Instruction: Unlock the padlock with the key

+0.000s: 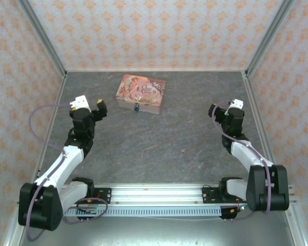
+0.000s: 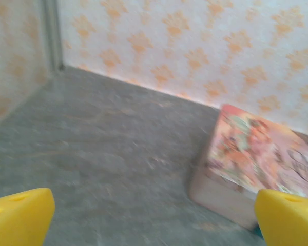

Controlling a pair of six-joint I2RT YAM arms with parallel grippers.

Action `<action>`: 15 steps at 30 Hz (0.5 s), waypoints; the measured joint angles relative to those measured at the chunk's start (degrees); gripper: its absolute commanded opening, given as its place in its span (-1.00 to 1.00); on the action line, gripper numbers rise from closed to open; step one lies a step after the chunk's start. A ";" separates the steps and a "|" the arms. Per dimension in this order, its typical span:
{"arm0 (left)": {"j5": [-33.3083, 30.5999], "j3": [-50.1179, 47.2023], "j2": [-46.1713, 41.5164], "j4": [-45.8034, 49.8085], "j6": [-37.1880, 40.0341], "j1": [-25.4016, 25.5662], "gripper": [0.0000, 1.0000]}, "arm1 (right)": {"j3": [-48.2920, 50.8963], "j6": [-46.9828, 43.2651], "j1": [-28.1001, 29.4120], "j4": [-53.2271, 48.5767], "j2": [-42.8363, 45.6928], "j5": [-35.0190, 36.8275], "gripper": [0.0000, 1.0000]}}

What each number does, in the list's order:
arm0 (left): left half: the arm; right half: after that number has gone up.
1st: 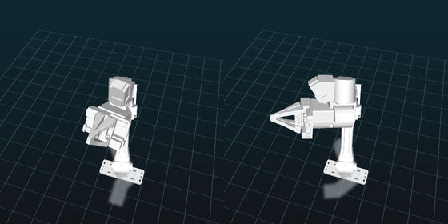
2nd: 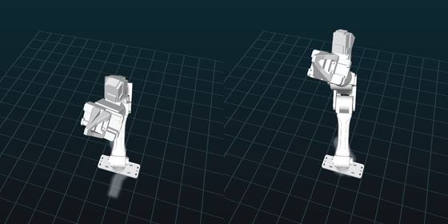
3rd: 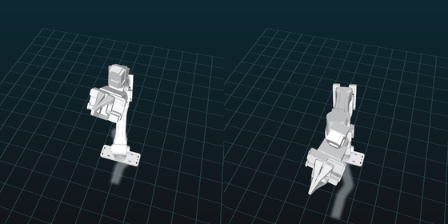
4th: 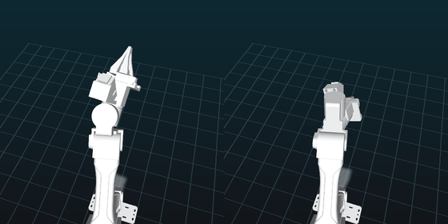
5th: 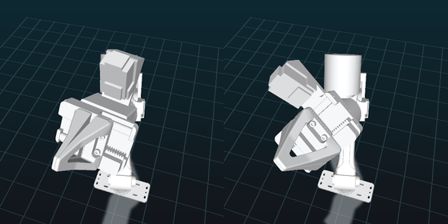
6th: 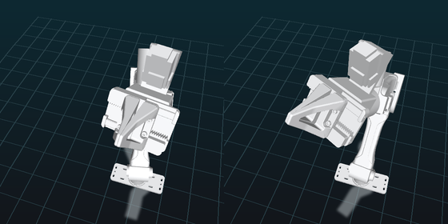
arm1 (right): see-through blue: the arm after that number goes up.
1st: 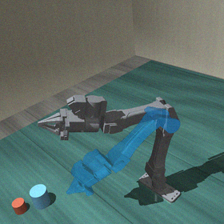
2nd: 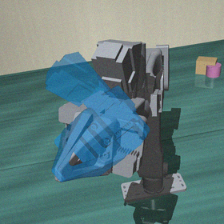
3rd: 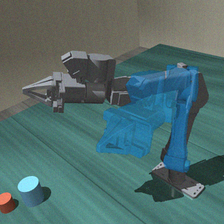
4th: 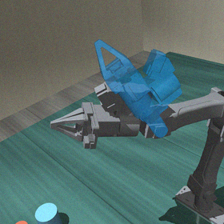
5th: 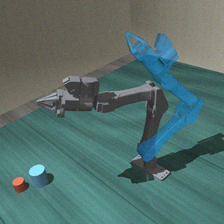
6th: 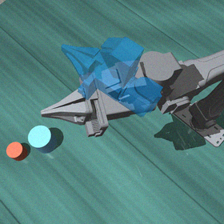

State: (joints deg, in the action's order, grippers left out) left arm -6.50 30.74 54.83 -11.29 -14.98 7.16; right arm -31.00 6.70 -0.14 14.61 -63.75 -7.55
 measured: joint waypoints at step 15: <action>9.70 -4.46 -10.78 11.30 -19.87 15.04 0.95 | -7.41 12.76 9.05 -34.27 5.42 -10.27 0.56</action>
State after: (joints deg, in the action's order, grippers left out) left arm 3.20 26.28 44.05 0.01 -34.85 22.20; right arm -38.41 19.46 8.91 -19.66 -58.33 -17.82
